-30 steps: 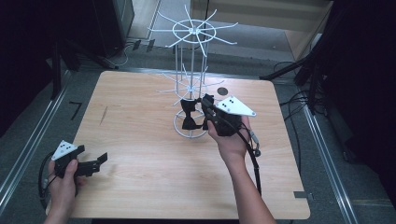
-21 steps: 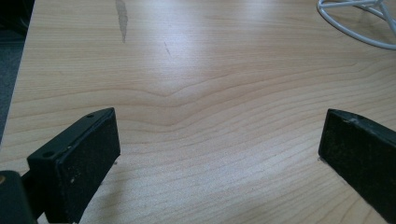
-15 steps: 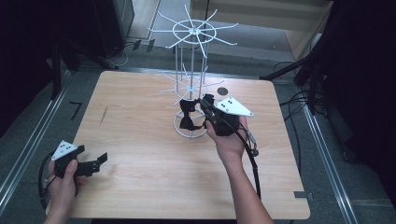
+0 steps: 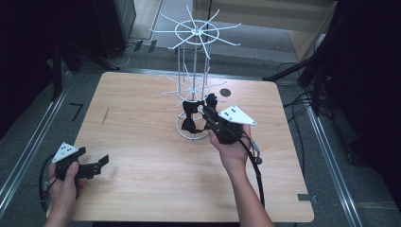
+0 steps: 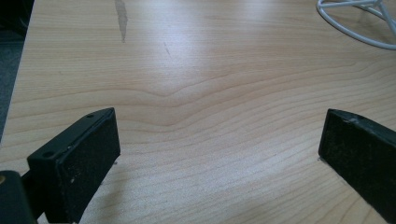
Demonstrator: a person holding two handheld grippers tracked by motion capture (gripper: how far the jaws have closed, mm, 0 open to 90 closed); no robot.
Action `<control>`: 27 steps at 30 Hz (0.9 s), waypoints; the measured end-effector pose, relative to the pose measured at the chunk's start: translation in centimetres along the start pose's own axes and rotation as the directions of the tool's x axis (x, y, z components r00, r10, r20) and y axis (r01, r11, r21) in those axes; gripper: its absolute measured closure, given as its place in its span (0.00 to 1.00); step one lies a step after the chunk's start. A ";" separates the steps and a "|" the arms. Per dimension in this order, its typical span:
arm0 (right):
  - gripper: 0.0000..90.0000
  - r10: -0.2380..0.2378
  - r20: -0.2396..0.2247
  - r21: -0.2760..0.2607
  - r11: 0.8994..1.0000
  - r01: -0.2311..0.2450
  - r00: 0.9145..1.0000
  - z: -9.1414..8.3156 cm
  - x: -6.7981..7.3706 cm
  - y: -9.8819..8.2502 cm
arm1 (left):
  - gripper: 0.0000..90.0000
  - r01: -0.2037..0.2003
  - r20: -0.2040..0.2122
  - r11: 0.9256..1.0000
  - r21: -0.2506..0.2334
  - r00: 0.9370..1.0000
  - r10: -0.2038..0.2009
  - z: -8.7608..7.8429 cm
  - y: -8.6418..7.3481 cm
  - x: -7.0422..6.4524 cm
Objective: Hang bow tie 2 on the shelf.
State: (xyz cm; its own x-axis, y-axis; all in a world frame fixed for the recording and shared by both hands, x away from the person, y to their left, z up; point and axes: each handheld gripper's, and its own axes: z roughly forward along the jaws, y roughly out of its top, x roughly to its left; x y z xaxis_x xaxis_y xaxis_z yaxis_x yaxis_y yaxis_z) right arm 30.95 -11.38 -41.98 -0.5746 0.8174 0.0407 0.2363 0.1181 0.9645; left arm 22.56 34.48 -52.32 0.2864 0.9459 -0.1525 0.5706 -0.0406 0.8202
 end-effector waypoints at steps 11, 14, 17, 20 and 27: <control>0.53 0.026 -0.015 0.032 0.999 -0.025 1.000 -0.9 0.3 -1.2 | 0.00 -0.003 0.000 1.000 0.004 1.000 0.003 0.0 0.0 0.0; 0.45 0.030 -0.010 0.048 0.998 -0.029 1.000 -1.1 0.3 -1.3 | 0.00 -0.004 -0.001 1.000 0.004 1.000 0.004 0.0 0.0 0.0; 0.38 0.036 0.007 0.065 0.997 -0.036 0.999 -1.2 0.2 -1.4 | 0.00 -0.003 -0.001 1.000 0.004 1.000 0.003 0.0 0.0 0.0; 0.36 0.041 0.014 0.070 0.997 -0.042 0.999 -1.3 0.2 -1.6 | 0.00 -0.003 0.000 1.000 0.005 1.000 0.003 0.0 0.0 0.0; 0.27 0.054 0.028 0.084 0.995 -0.057 0.998 -1.7 -0.1 -2.2 | 0.00 -0.002 0.002 1.000 0.005 1.000 0.002 0.0 0.0 0.0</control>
State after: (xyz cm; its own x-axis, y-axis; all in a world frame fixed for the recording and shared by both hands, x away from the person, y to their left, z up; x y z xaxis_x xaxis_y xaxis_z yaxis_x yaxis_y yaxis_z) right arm 29.20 -12.70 -43.66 -0.5384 0.8384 0.0856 0.3335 0.1187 0.9352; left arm 22.59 34.45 -52.32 0.2889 0.9453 -0.1516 0.5742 -0.0444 0.8175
